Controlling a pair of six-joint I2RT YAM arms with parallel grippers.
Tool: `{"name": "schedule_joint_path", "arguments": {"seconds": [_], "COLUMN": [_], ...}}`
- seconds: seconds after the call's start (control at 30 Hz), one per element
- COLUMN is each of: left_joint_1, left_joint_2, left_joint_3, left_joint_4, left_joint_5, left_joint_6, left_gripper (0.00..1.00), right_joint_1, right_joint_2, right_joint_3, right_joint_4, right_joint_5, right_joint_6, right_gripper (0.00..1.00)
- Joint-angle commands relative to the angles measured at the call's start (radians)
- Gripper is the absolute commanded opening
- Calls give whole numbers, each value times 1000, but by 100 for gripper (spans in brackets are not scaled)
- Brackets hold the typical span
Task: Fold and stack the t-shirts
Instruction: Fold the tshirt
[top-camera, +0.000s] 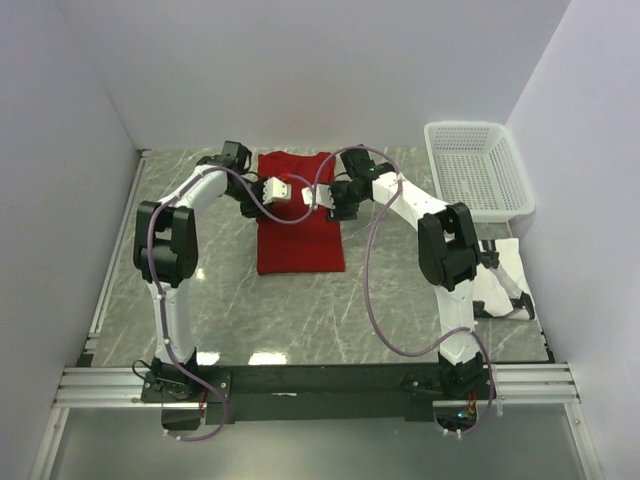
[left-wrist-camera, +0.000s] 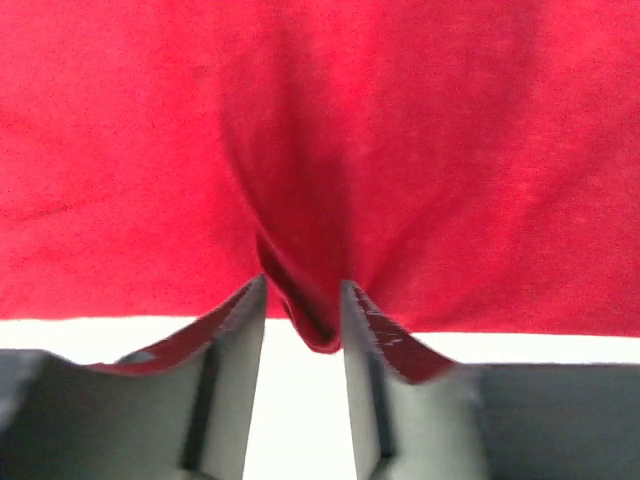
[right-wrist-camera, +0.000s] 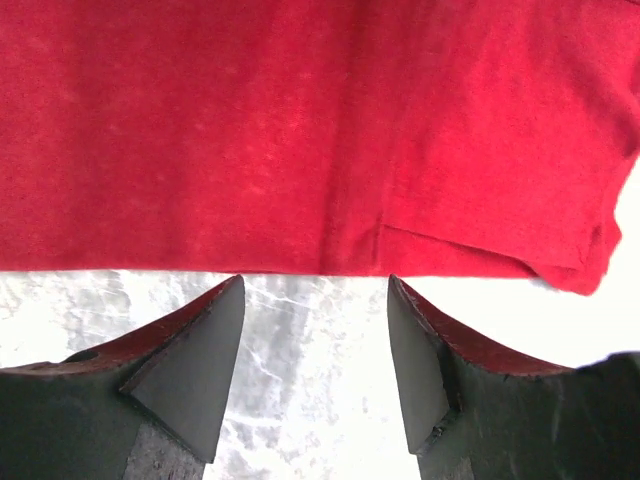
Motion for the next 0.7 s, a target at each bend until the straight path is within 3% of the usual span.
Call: {"name": "schedule_joint_path", "arguments": {"seconds": [0.0,0.13,0.27,0.47,0.67], "left_joint_1": [35,88,85,26,-46], "left_joint_2": [-36,-163,-330,-518,-588], "left_joint_3": [40,-50,-293,-647,-795], "left_joint_4": [78,66,115,210,296], "left_joint_5": [10,71,117,162,100], "left_joint_6": [-88,-140,-106,-89,-62], "left_gripper": [43,58,61,63,63], "right_joint_1": [-8,-12,29,158,204], "right_joint_2": [-42,-145,-321,-435,-392], "right_joint_3": [54,-21,-273,-542,-601], "right_joint_4": [46,-26,-3,133,186], "right_joint_5": [8,-13,-30,14,65], "right_joint_6": [42,69,109,192,232], "right_gripper": [66,65,59,54,52]}}
